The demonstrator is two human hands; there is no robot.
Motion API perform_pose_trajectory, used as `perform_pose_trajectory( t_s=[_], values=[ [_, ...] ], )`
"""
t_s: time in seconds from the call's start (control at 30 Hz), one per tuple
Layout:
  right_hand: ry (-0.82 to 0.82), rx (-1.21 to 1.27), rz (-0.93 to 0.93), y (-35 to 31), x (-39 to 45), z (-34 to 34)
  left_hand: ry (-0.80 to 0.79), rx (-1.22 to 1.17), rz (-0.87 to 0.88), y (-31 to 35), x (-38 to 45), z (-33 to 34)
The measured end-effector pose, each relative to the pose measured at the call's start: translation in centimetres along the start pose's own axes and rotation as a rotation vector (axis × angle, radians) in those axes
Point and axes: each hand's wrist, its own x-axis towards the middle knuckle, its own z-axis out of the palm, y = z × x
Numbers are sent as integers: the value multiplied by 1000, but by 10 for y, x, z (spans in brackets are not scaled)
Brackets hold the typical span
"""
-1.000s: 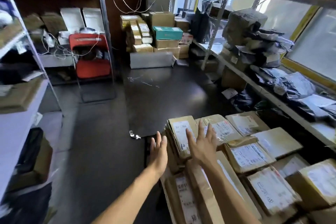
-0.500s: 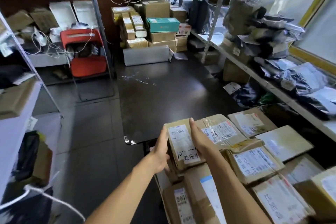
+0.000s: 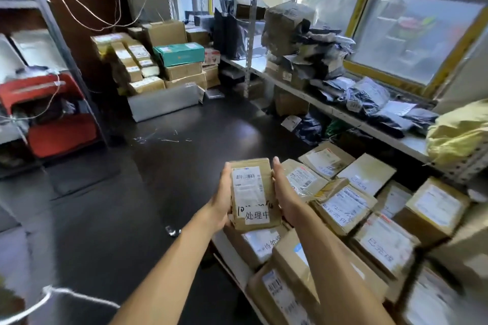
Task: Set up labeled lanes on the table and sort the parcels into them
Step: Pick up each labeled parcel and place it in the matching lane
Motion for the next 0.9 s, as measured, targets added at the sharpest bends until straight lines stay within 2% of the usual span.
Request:
perform_pose_trajectory(
  t_s=[0.23, 0.4, 0.63, 0.8, 0.9],
  values=[
    [228, 28, -50, -17, -63, 17, -230, 192, 96, 28, -19, -19],
    [374, 142, -53, -15, -104, 21, -385, 282, 128, 36, -40, -6],
    [565, 193, -135, -22, -183, 5, -633, 290, 175, 44, -78, 36],
    [676, 261, -198, 5, -239, -25, -731, 395, 206, 36, -113, 92],
    [725, 299, -220, 23, -289, -47, -748, 493, 154, 16, -143, 130]
  ],
)
